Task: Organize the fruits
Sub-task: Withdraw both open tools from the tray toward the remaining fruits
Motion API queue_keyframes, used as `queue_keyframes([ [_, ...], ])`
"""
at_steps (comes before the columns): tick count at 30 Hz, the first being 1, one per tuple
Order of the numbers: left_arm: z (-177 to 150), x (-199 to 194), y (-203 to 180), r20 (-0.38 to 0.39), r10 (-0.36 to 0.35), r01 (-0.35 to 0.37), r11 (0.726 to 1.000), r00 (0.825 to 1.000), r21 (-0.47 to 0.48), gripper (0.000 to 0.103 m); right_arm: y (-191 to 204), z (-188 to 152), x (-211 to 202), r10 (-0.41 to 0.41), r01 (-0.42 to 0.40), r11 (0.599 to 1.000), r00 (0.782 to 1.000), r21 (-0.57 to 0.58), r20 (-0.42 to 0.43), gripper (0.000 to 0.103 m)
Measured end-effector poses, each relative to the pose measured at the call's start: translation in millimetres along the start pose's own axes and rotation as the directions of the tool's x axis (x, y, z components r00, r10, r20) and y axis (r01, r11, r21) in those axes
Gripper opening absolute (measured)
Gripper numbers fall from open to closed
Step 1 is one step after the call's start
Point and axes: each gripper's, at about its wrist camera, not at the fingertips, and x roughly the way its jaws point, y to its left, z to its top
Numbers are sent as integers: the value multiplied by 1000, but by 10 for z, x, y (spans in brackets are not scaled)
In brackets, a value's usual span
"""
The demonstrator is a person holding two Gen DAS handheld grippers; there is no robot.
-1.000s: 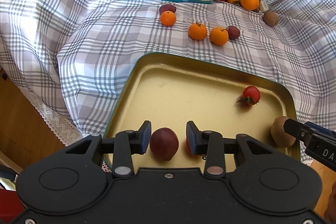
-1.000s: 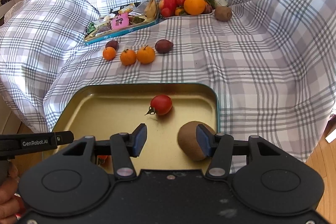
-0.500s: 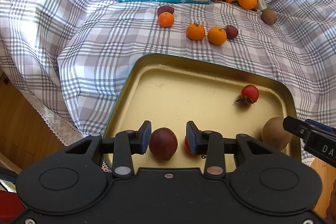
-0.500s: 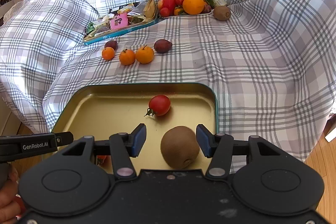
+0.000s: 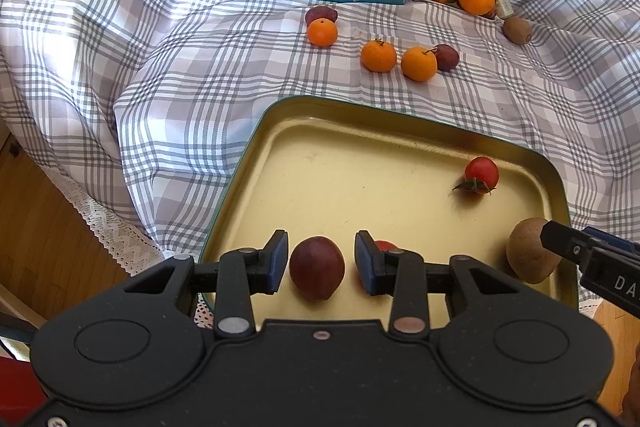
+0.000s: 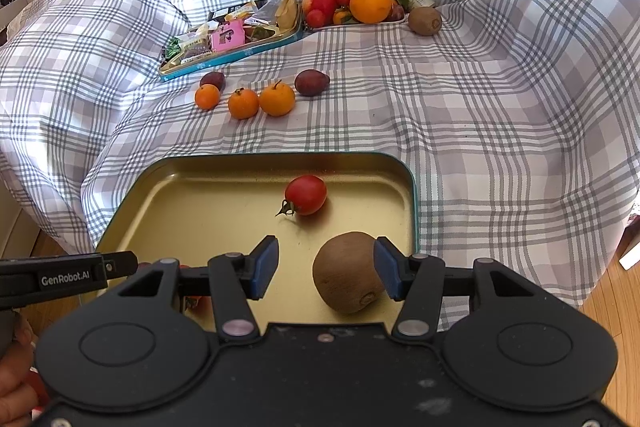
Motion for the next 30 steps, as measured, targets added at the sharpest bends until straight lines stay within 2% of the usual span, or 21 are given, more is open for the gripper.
queue_keyframes([
  [22,22,70,5,-16,47,-47,999,999,20,46,-4,29,47,-5,5,1000,1000,1,-16,56],
  [30,163,76,90,11,42,-41,999,999,-3,46,-39,156,99,-18,18,1000,1000,15,-22,57],
])
